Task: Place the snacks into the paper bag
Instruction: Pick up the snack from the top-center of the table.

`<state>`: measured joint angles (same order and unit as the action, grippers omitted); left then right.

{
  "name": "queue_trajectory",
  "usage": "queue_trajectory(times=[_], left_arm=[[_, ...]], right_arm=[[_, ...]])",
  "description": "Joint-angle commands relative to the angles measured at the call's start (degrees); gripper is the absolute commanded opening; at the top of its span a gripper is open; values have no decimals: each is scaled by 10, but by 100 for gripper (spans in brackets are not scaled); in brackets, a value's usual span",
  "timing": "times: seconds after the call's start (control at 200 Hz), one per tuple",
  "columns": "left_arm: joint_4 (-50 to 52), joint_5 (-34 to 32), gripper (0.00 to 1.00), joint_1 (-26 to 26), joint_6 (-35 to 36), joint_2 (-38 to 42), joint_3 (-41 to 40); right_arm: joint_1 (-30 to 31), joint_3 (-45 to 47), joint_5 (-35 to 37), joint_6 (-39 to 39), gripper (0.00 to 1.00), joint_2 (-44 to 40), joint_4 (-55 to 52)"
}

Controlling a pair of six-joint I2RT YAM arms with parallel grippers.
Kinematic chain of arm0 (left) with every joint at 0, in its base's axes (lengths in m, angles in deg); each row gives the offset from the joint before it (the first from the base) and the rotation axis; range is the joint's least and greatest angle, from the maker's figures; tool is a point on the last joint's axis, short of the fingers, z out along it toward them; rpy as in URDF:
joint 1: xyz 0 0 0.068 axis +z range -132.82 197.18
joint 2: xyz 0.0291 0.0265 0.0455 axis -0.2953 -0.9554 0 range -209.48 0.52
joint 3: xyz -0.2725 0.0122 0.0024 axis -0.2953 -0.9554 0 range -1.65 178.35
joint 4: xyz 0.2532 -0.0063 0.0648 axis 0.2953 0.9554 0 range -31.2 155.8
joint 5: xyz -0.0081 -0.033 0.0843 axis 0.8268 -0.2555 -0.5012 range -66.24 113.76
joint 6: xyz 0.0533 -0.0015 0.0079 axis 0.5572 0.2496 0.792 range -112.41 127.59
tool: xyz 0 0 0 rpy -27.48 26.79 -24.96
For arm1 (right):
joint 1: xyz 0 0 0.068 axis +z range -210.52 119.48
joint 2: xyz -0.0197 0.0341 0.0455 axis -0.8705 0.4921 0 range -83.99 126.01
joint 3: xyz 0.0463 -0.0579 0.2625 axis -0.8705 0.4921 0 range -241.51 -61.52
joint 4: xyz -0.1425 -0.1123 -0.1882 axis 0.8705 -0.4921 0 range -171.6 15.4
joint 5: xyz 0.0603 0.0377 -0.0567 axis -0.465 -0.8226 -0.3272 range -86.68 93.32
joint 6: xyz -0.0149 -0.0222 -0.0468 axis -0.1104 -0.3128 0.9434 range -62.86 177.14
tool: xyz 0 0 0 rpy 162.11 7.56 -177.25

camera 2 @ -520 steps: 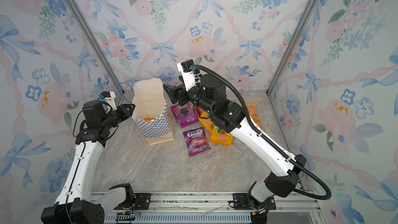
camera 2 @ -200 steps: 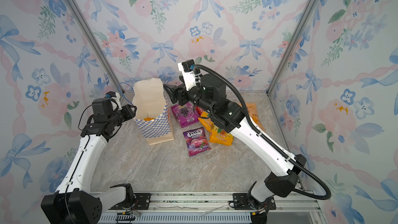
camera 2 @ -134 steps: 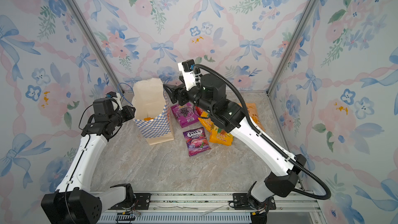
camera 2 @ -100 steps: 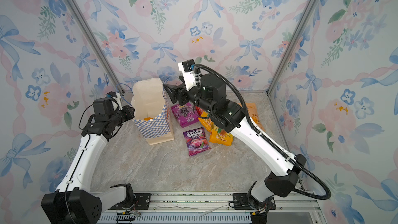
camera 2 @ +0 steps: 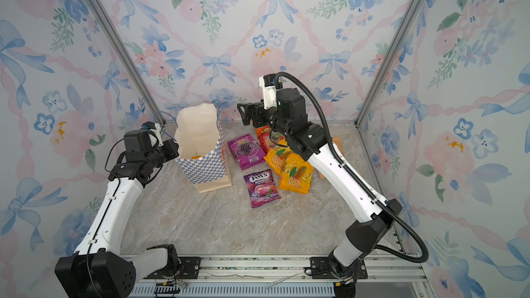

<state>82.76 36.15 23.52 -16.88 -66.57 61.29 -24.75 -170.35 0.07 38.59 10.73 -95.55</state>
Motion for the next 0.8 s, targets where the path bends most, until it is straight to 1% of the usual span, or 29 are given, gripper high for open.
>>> queue_trajectory(times=[0.0,0.185,0.32,0.39,0.46,0.64,0.795], left_arm=[[1,3,0,-1,7,2,11],[1,23,0,5,17,5,11],[1,41,0,19,23,11,9],[-1,37,0,25,27,16,7],[-1,38,0,33,30,20,6],[-1,58,0,46,31,18,4],[-2,69,0,49,32,14,4]], right_arm=[[-37,-37,-52,-38,97,62,-77],[-65,-112,-98,-7,97,181,-126],[-78,-227,-104,21,97,296,-195],[-80,-293,-96,43,97,356,-235],[-80,-335,-98,56,96,403,-253],[-91,-348,-107,47,97,461,-225],[-108,-343,-161,23,96,491,-203]])
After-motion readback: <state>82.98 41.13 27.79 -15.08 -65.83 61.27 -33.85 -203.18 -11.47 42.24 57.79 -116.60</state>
